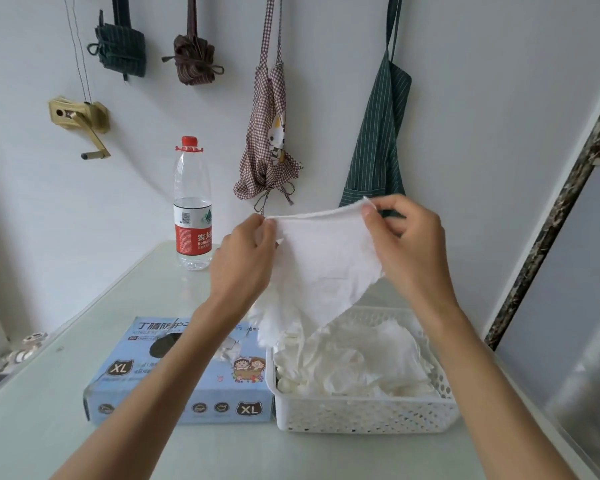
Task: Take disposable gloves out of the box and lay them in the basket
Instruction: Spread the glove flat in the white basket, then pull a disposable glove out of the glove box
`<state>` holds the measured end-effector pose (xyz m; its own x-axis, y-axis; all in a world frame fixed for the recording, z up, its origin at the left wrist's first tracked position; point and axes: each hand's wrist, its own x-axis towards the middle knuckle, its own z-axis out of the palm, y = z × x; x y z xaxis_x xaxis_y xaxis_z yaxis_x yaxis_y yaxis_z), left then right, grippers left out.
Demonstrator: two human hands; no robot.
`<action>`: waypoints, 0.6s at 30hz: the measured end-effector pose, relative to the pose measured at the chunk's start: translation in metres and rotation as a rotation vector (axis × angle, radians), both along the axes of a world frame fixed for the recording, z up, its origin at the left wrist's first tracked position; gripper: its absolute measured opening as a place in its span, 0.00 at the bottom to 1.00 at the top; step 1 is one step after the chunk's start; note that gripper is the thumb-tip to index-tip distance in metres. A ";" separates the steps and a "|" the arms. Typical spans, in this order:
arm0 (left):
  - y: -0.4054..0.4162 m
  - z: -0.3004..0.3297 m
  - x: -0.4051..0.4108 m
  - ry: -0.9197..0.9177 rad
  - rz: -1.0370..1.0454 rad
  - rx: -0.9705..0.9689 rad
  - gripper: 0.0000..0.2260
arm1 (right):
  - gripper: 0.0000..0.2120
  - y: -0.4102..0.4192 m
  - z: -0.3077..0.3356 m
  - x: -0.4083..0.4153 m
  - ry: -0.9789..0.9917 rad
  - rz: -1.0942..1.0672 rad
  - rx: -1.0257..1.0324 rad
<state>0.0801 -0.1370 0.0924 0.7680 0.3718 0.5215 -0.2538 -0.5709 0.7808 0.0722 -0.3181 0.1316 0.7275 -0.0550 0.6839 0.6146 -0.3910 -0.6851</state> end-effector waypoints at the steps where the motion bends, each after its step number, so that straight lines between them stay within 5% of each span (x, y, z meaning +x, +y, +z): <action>1: -0.005 -0.001 0.007 0.050 0.019 0.073 0.13 | 0.07 -0.008 -0.007 0.003 0.078 0.013 0.038; 7: -0.055 -0.058 0.053 0.285 -0.084 0.624 0.13 | 0.09 -0.067 -0.088 0.039 0.477 -0.258 -0.125; 12: -0.068 -0.081 0.066 0.287 -0.145 0.898 0.16 | 0.06 -0.088 -0.118 0.055 0.545 -0.430 -0.424; 18: -0.047 -0.078 0.060 0.094 -0.124 0.713 0.15 | 0.13 -0.088 -0.121 0.054 0.462 -0.494 -0.652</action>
<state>0.1405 -0.1842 0.0143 0.8359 -0.1264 0.5341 -0.2996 -0.9204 0.2511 0.1258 -0.4063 0.0103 0.9313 -0.1375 0.3373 -0.0016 -0.9276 -0.3735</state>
